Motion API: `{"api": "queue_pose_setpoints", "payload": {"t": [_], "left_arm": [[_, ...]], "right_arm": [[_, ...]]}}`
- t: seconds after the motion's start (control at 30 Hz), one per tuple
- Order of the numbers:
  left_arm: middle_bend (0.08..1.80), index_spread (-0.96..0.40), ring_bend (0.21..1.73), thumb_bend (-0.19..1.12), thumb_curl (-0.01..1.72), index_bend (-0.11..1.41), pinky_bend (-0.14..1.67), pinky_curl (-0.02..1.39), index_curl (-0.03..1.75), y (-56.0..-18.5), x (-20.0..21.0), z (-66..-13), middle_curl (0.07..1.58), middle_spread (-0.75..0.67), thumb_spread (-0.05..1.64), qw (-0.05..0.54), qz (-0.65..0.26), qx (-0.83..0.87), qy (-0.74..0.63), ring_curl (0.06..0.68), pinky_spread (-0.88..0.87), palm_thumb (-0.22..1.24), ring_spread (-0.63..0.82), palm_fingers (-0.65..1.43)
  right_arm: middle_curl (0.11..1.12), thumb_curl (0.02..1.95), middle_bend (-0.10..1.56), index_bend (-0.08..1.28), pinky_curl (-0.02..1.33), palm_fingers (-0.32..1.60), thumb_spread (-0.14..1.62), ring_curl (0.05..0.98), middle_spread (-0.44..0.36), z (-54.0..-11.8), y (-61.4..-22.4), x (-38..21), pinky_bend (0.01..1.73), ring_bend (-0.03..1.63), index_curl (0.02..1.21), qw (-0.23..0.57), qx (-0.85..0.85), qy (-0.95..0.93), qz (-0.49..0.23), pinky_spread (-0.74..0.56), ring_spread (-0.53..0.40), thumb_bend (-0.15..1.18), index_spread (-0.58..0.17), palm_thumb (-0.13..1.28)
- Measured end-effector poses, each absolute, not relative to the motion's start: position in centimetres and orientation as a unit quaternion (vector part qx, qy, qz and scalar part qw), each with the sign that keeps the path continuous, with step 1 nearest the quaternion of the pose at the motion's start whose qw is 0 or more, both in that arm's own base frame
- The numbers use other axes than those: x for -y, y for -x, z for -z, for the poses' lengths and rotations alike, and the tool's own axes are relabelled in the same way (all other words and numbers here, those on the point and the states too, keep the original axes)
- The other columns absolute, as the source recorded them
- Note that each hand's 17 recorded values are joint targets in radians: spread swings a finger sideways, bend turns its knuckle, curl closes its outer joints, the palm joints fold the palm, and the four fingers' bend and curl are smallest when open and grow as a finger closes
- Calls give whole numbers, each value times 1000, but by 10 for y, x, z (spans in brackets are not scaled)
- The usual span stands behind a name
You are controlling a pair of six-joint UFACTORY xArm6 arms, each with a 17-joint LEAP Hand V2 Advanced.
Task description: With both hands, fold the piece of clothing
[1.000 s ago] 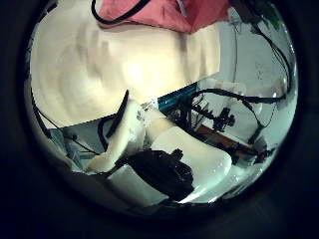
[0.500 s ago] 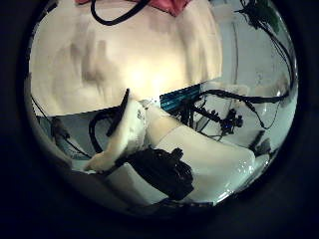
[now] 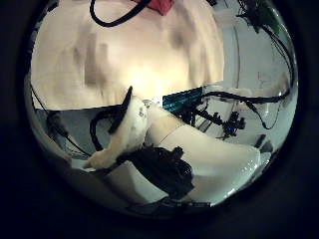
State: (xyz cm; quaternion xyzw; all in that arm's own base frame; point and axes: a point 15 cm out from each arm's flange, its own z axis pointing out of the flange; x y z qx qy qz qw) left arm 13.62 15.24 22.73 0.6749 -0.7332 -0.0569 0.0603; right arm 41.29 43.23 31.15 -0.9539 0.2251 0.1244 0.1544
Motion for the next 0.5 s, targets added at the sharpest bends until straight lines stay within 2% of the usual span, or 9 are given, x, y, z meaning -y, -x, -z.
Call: {"api": "queue_pose_setpoints", "payload": {"t": [0.13,0.23,0.5], "left_arm": [[205,13,388,-10,254,165,231,314,316,-138,-148,-226,357,46,1317,62,57,734,-674,213,445,426,359,207],[202,7,385,-8,258,167,229,312,318,-144,-140,-223,358,45,1319,63,58,741,-666,212,444,436,355,210],[199,5,386,-10,260,169,219,308,322,-145,-130,-226,358,41,1322,64,58,745,-661,210,443,450,353,221]], "right_arm": [[384,811,345,287,612,-51,1156,384,17,-335,-419,-420,546,621,432,171,-211,956,-109,249,66,9,-467,905],[364,814,316,329,551,86,1125,343,-44,-351,-427,-413,477,562,417,183,-216,954,-95,324,81,10,-480,958],[339,811,260,279,470,183,1059,298,-111,-342,-447,-398,398,496,387,182,-235,950,-90,409,73,-17,-482,949]]}}
